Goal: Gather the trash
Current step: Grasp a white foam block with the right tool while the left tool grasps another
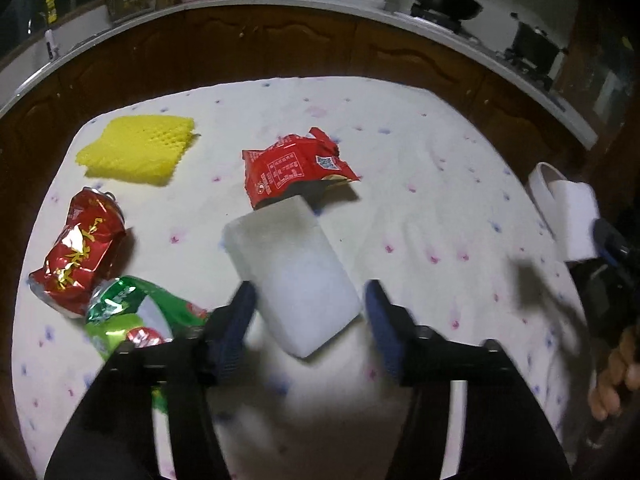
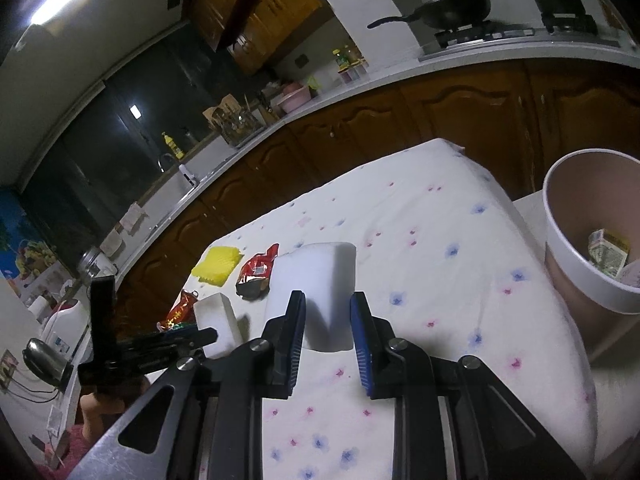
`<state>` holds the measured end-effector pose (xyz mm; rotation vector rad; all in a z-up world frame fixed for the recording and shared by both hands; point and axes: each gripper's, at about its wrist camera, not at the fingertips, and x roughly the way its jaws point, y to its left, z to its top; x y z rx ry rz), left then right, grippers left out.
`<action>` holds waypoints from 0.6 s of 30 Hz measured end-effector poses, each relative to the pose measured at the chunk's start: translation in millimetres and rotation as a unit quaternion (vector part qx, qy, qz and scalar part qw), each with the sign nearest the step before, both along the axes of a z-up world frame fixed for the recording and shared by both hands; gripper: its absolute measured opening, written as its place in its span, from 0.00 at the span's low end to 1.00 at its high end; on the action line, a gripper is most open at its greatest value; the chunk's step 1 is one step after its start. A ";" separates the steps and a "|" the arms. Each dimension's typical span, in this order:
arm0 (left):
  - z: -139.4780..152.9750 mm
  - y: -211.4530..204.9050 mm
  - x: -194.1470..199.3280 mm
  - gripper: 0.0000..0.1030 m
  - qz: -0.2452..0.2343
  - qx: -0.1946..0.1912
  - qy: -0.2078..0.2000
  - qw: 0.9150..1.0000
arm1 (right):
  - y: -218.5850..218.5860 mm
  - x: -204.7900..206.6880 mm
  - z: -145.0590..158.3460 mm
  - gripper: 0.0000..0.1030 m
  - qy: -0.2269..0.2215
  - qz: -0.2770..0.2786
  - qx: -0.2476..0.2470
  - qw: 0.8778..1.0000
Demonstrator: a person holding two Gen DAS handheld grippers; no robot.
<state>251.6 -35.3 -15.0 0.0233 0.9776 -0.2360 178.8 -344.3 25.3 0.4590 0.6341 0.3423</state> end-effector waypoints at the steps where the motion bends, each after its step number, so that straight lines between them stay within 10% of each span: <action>1: -2.0 -2.2 2.6 0.70 0.001 0.001 0.003 1.000 | -0.6 -1.0 0.4 0.23 0.000 -0.001 -0.001 1.000; 7: -16.1 -24.9 21.1 0.72 0.014 0.056 0.002 0.998 | -11.8 -9.3 4.4 0.23 -0.002 -0.017 -0.006 1.000; 11: -21.9 -25.7 24.4 0.50 0.028 0.084 -0.006 0.996 | -19.3 -12.6 6.7 0.23 -0.004 -0.026 -0.007 1.000; 18: 8.3 -26.6 4.3 0.49 0.004 0.003 -0.029 1.000 | -32.9 -17.0 11.9 0.23 -0.013 -0.038 -0.002 0.999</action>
